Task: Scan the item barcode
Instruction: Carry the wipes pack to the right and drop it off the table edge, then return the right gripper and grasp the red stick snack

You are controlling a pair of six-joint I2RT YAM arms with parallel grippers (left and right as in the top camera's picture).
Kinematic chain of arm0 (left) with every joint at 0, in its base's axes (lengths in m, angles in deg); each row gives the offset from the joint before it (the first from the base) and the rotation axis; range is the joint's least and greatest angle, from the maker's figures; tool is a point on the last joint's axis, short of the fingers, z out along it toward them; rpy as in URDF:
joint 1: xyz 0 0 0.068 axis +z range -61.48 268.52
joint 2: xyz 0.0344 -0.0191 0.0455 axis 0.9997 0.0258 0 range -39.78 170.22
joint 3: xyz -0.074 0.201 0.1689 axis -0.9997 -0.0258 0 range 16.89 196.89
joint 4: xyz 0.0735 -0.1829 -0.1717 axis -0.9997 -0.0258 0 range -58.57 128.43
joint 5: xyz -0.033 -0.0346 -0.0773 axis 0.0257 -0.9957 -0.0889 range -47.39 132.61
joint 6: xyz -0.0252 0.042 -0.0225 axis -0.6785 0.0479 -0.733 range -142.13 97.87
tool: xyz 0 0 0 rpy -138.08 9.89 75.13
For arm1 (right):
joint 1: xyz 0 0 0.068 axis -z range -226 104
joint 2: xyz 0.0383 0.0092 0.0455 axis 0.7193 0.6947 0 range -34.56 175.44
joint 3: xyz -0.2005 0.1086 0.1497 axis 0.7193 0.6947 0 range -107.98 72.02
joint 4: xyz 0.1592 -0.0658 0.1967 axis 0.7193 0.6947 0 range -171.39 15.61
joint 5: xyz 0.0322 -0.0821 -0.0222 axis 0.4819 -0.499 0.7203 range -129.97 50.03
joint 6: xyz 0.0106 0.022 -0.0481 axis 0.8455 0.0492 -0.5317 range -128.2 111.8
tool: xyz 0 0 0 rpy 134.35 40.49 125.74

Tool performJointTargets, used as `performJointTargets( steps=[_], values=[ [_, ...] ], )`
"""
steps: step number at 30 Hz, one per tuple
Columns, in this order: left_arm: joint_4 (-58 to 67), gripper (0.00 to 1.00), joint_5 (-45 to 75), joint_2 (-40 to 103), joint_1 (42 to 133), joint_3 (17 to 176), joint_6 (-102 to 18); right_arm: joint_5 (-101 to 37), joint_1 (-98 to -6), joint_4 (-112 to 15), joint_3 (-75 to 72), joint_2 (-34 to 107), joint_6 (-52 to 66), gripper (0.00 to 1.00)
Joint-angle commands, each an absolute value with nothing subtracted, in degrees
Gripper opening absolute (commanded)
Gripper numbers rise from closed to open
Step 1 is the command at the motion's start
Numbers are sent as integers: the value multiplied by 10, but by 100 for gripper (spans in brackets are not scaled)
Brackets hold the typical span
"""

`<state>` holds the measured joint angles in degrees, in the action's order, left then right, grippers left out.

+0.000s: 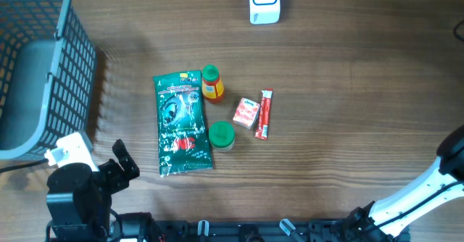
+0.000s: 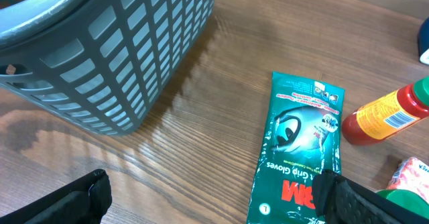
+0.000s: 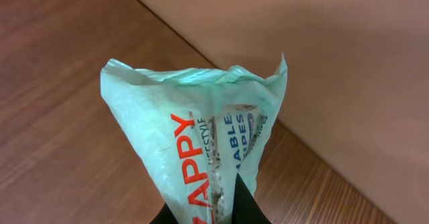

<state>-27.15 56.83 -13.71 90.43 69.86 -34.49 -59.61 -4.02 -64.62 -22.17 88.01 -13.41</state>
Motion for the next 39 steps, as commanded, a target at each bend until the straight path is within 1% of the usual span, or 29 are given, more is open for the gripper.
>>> performJointTargets(
  steps=[1, 6, 8, 9, 10, 12, 13, 14, 15, 16, 17, 20, 24, 26, 29, 33, 35, 37, 39],
  values=[
    [-270, 100, 565, -137, 901, 700, -344, -544, -26, -631, -220, 905, -107, 4],
    [-270, 100, 565, -137, 901, 700, -344, -512, -25, -589, -220, 927, -82, 5],
    [-270, 100, 565, -137, 901, 700, -344, -489, -26, -571, -220, 935, -80, 11],
    [-270, 100, 565, -137, 901, 700, -344, -487, -27, -565, -220, 937, -80, 17],
    [-270, 100, 565, -137, 901, 700, -344, -490, -27, -562, -220, 937, -80, 18],
    [-270, 100, 565, -137, 901, 700, -344, -490, -27, -560, -220, 937, -80, 25],
    [-270, 100, 565, -137, 901, 700, -344, -492, -26, -557, -220, 937, -80, 32],
    [-270, 100, 565, -137, 901, 700, -344, -494, -26, -554, -220, 937, -79, 51],
    [-270, 100, 565, -137, 901, 700, -344, -494, -26, -552, -220, 937, -78, 76],
    [-270, 100, 565, -137, 901, 700, -344, -494, -26, -549, -221, 936, -72, 92],
    [-270, 100, 565, -137, 901, 700, -344, -493, -27, -542, -224, 930, -64, 100],
    [-270, 100, 565, -137, 901, 700, -344, -489, -36, -537, -226, 892, -39, 100],
    [-270, 100, 565, -137, 901, 700, -344, -484, -64, -552, -227, 797, -30, 100],
    [-270, 100, 565, -137, 901, 700, -344, -453, -80, -551, -227, 760, -1, 100],
    [-270, 100, 566, -137, 901, 700, -344, -362, -110, -534, -227, 717, 68, 100],
    [-270, 100, 565, -137, 901, 700, -344, -262, -156, -472, -227, 693, 180, 100],
    [-270, 100, 565, -137, 901, 700, -344, -228, -184, -416, -226, 694, 238, 100],
    [-270, 100, 565, -137, 901, 700, -344, -219, -221, -361, -219, 694, 266, 100],
    [-270, 100, 565, -137, 901, 700, -344, -219, -261, -332, -211, 694, 270, 100]
  ],
)
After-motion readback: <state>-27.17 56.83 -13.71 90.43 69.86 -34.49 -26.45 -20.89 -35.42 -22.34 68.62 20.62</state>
